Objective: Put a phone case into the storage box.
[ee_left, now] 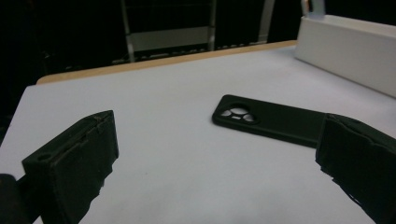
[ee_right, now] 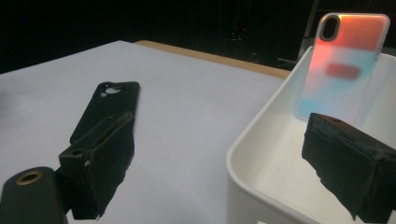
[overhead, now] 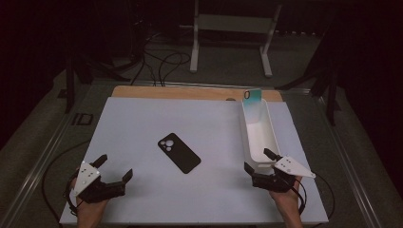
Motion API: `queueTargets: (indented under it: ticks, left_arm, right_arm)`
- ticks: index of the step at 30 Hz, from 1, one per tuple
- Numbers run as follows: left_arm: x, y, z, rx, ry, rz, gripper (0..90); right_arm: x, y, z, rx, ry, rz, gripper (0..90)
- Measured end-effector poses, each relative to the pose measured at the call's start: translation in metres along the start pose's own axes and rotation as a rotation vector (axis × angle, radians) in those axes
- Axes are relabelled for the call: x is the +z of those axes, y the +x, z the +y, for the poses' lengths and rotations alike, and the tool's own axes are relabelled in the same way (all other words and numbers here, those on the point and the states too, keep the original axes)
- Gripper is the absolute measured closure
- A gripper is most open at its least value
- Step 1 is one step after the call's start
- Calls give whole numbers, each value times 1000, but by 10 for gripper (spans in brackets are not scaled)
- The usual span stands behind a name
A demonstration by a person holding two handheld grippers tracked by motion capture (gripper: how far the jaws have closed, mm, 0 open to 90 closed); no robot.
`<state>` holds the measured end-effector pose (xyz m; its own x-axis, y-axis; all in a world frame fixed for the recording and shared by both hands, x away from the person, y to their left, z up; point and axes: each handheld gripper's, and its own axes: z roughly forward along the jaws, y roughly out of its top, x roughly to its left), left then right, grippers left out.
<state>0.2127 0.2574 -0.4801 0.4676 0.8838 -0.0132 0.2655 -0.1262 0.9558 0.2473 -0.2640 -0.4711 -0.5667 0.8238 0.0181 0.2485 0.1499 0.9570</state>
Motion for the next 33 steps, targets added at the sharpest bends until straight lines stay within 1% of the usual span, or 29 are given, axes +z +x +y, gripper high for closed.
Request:
queueTargets:
  ticks: [2,6,8,11,14,16,17,18,20,21,22,23,24,25,26,30,33]
  left_arm:
    - [-1,0,0,4,0,-12,0]
    - [2,-1,-1,14,16,-25,0]
    - [3,-2,-1,19,27,-24,0]
    - [5,-3,-2,17,35,-25,0]
    - [7,-4,-3,28,49,-24,0]
    - [7,-5,-4,30,52,-25,0]
    - [8,-5,-4,33,54,-24,0]
    - [8,-5,-4,33,58,-23,0]
    - [8,-5,-4,32,59,-22,0]
    - [8,-5,-5,31,59,-22,0]
    - [8,-5,-5,31,59,-22,0]
    - [8,-5,-5,31,59,-22,0]
    - [8,-5,-5,33,61,-22,0]
    - [8,-5,-5,33,61,-22,0]
    - [9,-6,-5,33,62,-23,0]
    - [9,-6,-5,35,65,-22,0]
    - [9,-6,-5,33,64,-21,0]
  right_arm:
    - [2,1,-1,-1,6,1,95]
    - [4,1,-2,12,20,12,97]
    - [6,3,-2,22,28,24,96]
    - [8,4,-1,29,37,37,96]
    - [9,3,4,49,55,56,96]
    - [11,5,11,39,77,61,96]
    - [11,5,11,39,77,61,96]
    - [15,8,18,32,98,75,96]
    - [18,11,23,16,118,72,97]
    - [21,13,25,12,136,73,97]
    - [21,13,25,12,136,73,97]
    - [24,15,27,10,152,79,97]
    - [30,19,32,-10,168,92,96]
    - [30,19,32,-10,168,92,96]
    - [35,23,37,-25,185,105,96]
    - [47,30,49,-36,219,130,95]
    - [58,35,58,-39,266,144,95]
